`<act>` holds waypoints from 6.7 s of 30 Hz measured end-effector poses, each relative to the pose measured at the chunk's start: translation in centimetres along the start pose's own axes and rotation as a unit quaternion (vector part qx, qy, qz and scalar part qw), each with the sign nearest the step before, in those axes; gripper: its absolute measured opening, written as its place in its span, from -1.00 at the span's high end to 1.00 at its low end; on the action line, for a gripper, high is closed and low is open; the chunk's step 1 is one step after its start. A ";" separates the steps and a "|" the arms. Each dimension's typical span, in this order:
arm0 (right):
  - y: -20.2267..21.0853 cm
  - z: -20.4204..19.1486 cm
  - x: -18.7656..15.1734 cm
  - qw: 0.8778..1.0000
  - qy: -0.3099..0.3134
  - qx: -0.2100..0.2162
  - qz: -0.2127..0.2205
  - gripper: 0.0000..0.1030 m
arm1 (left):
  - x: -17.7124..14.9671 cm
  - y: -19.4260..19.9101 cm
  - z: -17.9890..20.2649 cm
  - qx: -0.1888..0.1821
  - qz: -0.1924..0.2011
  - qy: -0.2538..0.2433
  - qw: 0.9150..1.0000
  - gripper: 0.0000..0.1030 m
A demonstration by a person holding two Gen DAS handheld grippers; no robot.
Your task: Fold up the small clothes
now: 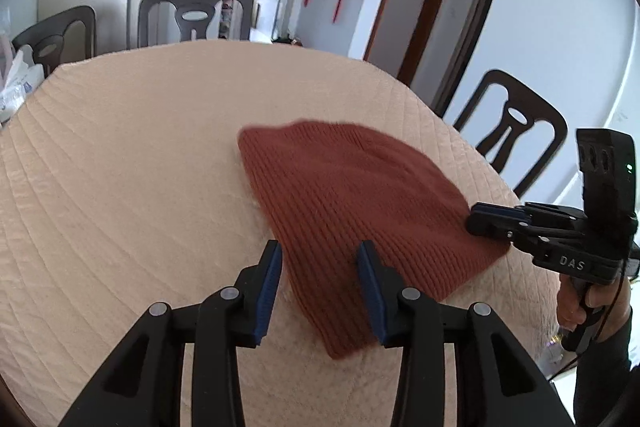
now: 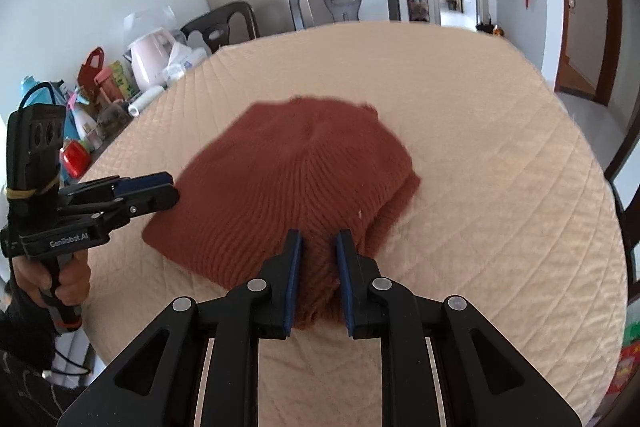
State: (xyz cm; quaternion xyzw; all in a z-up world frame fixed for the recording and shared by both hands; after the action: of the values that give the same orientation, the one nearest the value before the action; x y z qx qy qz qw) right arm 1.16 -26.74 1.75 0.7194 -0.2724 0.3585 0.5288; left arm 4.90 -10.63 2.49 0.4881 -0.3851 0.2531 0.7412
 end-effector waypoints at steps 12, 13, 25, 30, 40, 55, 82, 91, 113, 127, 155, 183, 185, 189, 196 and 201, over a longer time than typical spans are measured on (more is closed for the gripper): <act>-2.5 1.6 0.2 0.999 -0.034 -0.015 -0.004 0.67 | 0.0 -2.4 -1.1 0.026 -0.009 0.029 0.999 0.17; -2.4 1.7 0.2 0.999 -0.035 -0.014 -0.003 0.66 | 0.0 -2.4 -1.0 0.027 -0.009 0.027 0.999 0.17; -1.9 1.8 0.4 0.998 -0.056 -0.011 0.000 0.56 | 0.6 -1.9 -1.1 0.013 -0.009 0.044 0.999 0.17; -1.9 2.1 0.6 0.998 -0.066 -0.016 0.006 0.18 | 0.8 -2.2 -1.0 0.008 -0.007 0.042 0.999 0.17; -3.0 4.8 -0.5 0.989 -0.146 0.008 -0.009 -0.04 | 0.0 -3.2 -1.9 -0.003 -0.018 0.068 0.997 -0.03; -3.3 5.0 -0.4 0.986 -0.158 0.043 -0.007 -0.04 | -0.3 -4.2 -1.3 -0.011 -0.025 0.075 0.997 -0.10; -3.5 5.0 1.4 0.991 -0.134 -0.002 -0.002 0.06 | 1.2 -3.8 -2.0 0.010 -0.011 0.064 0.998 -0.10; -3.8 5.3 0.0 0.983 -0.175 0.052 -0.015 0.02 | 0.1 -4.5 -2.1 -0.014 -0.026 0.087 0.996 -0.14; -3.1 1.8 2.9 0.982 -0.156 0.109 0.004 0.59 | 2.4 -2.0 -1.1 -0.035 0.006 0.055 0.998 0.34; -10.9 -3.3 7.6 0.979 -0.130 0.159 -0.015 0.62 | 6.2 -1.9 -10.0 0.014 0.016 0.070 0.997 0.34; -11.6 -5.7 4.7 0.994 0.000 0.091 -0.056 0.64 | 1.8 -0.2 -11.0 0.098 0.006 0.023 0.995 0.18; -8.4 -8.5 0.4 0.992 0.110 -0.004 -0.058 0.21 | -2.5 1.7 -11.5 0.175 -0.040 0.023 0.983 0.12; -8.8 -8.4 0.0 0.991 0.111 -0.011 -0.069 0.20 | -2.6 1.8 -11.5 0.173 -0.039 0.025 0.984 0.09; -8.7 -8.3 -0.2 0.991 0.113 -0.013 -0.069 0.18 | -2.7 1.5 -11.2 0.170 -0.042 0.017 0.984 -0.03; -8.6 -8.3 -0.2 0.991 0.112 -0.013 -0.069 0.18 | -2.7 1.4 -11.0 0.172 -0.046 0.011 0.984 -0.11; -8.6 -8.3 -0.2 0.991 0.112 -0.013 -0.069 0.17 | -2.8 1.3 -11.0 0.175 -0.047 0.008 0.983 -0.15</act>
State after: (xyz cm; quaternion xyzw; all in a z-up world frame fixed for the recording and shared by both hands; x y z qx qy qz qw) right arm 5.77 -16.30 -1.80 0.6851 -0.1661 0.3959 0.5885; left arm 5.87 0.01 -1.55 0.6255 -0.3058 0.2856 0.6585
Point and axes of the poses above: each gripper's, at about its wrist camera, not at the fingertips, and y roughly against the way its jaws point, z to its right, x to its top, the point moved 2 cm from there along -y, roughly the way its jaws point, and after that the axes turned 9 degrees about z, right-handed, at the moved point
